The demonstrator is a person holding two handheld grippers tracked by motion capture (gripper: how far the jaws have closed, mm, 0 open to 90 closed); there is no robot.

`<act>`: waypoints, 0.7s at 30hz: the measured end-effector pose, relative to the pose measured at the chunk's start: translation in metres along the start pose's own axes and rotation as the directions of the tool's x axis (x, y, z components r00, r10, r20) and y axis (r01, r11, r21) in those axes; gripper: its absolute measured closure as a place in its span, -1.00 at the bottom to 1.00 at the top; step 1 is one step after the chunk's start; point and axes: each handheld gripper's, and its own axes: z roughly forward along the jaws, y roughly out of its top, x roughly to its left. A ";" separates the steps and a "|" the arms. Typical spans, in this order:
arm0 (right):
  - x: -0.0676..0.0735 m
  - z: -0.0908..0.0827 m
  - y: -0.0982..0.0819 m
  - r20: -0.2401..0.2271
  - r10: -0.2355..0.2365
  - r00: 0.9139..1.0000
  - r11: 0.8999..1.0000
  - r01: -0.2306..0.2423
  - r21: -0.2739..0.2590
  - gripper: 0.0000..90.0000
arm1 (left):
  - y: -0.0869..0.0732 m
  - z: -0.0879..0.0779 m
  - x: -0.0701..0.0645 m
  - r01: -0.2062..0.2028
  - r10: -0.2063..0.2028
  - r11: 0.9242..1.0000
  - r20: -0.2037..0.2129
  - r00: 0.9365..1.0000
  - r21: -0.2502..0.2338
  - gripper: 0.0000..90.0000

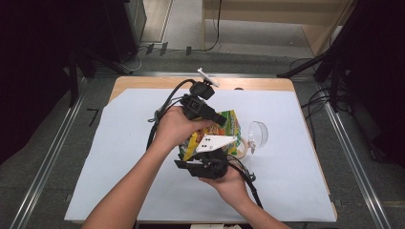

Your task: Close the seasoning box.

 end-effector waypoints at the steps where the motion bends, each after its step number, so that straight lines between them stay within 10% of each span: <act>1: 0.000 0.000 0.000 0.001 0.001 1.000 1.000 -0.001 -0.002 0.62 | 0.000 0.000 0.000 -0.001 0.001 1.000 0.000 1.000 0.001 0.84; 21: 0.001 -0.001 0.000 0.013 -0.010 1.000 1.000 0.010 -0.009 0.64 | 0.000 0.000 -0.001 -0.007 0.007 1.000 0.000 1.000 0.000 0.84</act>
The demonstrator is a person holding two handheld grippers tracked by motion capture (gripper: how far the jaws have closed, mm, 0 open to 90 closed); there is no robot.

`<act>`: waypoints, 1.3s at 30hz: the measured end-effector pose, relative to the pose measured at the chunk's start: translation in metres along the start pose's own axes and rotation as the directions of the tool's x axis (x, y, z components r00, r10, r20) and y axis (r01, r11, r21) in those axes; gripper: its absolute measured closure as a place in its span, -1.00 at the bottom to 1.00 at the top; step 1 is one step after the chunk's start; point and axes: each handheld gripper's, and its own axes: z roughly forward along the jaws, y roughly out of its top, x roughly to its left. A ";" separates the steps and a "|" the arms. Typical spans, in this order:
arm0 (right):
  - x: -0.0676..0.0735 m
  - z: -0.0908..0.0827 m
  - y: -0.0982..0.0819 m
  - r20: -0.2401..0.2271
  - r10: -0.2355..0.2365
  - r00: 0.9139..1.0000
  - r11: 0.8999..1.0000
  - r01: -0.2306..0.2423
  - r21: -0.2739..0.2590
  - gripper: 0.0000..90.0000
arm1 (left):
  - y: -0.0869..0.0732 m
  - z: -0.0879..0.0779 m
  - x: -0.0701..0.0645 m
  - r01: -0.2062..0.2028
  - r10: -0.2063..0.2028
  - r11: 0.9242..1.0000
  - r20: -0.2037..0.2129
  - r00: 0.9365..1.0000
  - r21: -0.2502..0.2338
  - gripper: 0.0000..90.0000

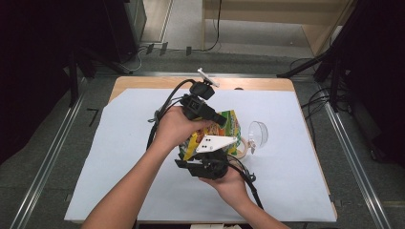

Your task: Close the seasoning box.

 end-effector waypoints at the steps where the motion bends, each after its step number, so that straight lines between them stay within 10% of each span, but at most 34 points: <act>1: 0.000 0.000 0.000 0.001 0.000 1.000 1.000 0.000 -0.001 0.64 | 0.000 0.000 0.000 -0.001 0.001 1.000 0.000 1.000 0.001 0.84; 39: 0.001 -0.002 0.002 0.000 -0.015 1.000 0.999 0.015 -0.034 0.62 | 0.002 -0.007 -0.002 -0.006 0.006 1.000 0.006 1.000 -0.021 0.85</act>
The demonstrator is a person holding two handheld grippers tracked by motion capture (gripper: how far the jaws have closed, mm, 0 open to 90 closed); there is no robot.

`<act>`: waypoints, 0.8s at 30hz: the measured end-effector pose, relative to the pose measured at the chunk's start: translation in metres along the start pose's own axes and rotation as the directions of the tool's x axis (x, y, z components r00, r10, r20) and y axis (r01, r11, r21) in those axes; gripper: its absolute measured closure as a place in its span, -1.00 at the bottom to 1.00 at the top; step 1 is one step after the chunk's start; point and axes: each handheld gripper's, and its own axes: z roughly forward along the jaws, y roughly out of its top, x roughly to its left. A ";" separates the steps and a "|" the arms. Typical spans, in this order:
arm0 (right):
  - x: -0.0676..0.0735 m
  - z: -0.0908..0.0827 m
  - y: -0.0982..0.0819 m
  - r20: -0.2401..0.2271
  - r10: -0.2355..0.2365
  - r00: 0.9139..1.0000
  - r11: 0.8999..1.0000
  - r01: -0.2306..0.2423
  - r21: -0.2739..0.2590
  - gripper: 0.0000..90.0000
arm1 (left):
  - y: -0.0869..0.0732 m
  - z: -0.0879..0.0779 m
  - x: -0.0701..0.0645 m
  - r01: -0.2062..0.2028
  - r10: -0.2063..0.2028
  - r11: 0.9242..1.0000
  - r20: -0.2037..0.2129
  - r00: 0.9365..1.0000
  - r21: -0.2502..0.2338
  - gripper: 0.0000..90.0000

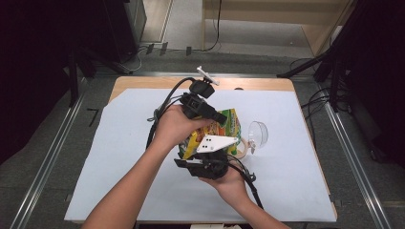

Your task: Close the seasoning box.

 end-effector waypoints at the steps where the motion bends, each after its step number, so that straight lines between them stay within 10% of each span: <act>1: -0.001 0.000 0.000 -0.004 0.002 1.000 1.000 -0.003 -0.002 0.61 | 0.000 0.000 0.000 -0.003 0.003 1.000 -0.005 1.000 0.005 0.85; 24: -0.004 0.003 -0.003 -0.008 0.048 0.999 0.999 -0.048 0.021 0.63 | 0.001 0.010 0.000 -0.011 0.011 1.000 -0.014 1.000 0.020 0.86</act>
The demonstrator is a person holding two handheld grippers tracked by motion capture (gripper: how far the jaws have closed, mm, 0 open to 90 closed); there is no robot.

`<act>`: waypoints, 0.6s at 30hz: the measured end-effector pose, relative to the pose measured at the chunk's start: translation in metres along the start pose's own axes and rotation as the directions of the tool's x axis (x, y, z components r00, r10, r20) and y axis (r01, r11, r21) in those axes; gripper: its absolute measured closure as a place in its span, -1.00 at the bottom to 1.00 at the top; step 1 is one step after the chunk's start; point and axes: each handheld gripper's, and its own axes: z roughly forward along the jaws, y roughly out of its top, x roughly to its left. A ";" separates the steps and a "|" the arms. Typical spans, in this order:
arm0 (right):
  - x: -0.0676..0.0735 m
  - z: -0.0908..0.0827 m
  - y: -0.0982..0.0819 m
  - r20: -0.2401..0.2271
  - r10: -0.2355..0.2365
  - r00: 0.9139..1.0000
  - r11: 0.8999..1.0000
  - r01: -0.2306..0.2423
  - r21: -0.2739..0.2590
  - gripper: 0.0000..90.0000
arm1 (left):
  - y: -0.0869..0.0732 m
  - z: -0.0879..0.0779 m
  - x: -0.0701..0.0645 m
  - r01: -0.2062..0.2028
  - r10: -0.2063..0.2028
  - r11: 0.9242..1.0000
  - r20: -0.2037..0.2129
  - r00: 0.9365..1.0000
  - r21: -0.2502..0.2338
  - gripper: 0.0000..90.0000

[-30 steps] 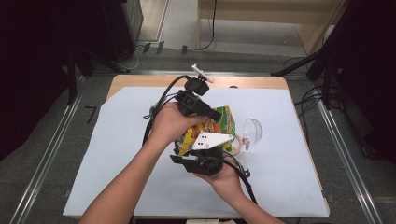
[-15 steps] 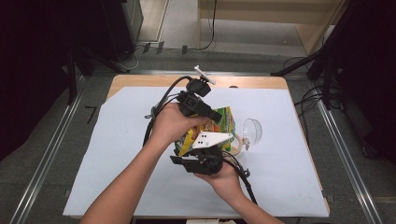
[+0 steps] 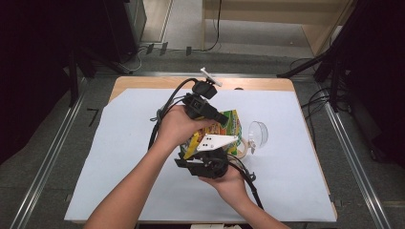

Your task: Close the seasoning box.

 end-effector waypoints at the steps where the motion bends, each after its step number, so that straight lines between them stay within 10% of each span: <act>1: 0.000 0.000 0.000 0.001 -0.001 1.000 1.000 0.001 -0.001 0.64 | 0.000 0.000 0.000 0.000 0.000 1.000 0.000 1.000 0.000 0.86; 18: 0.000 0.002 -0.002 0.008 -0.017 1.000 1.000 0.017 0.012 0.56 | -0.006 -0.005 0.001 -0.008 0.008 1.000 -0.001 1.000 -0.016 0.87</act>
